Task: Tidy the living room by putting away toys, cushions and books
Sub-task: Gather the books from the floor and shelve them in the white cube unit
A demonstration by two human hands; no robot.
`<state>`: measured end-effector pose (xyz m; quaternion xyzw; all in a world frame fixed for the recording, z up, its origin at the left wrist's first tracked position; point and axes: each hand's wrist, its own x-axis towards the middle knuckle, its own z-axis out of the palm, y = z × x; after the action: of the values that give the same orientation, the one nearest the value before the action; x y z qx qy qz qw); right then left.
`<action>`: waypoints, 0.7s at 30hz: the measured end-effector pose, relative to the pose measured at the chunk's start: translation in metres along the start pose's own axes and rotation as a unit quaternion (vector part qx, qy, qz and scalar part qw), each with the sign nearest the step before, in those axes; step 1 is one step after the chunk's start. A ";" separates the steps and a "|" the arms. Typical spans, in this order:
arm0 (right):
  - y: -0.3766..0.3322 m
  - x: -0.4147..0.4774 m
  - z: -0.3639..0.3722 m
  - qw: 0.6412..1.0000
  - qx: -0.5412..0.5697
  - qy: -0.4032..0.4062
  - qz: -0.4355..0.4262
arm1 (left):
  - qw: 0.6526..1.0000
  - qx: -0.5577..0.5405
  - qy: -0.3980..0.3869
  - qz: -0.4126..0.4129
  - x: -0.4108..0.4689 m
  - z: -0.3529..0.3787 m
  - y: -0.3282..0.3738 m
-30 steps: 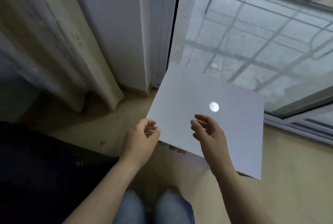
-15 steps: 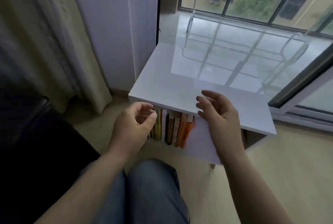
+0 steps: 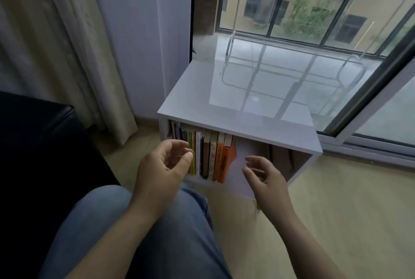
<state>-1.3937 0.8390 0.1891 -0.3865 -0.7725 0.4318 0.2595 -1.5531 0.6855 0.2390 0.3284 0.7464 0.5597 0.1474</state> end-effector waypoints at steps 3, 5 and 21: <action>0.023 0.022 0.014 0.998 -0.060 -0.015 0.004 | 1.000 -0.011 -0.008 -0.007 0.010 0.013 -0.004; 0.036 0.042 0.025 0.996 -0.088 -0.016 0.004 | 1.000 -0.017 -0.004 -0.012 0.020 0.024 -0.013; 0.070 0.107 0.075 0.973 -0.216 -0.081 0.021 | 0.991 -0.090 0.001 -0.097 0.033 0.040 -0.046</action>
<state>-1.4833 0.9152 0.0984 -0.4137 -0.8576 0.2897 0.0968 -1.5690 0.7297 0.1880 0.2394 0.7212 0.6083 0.2293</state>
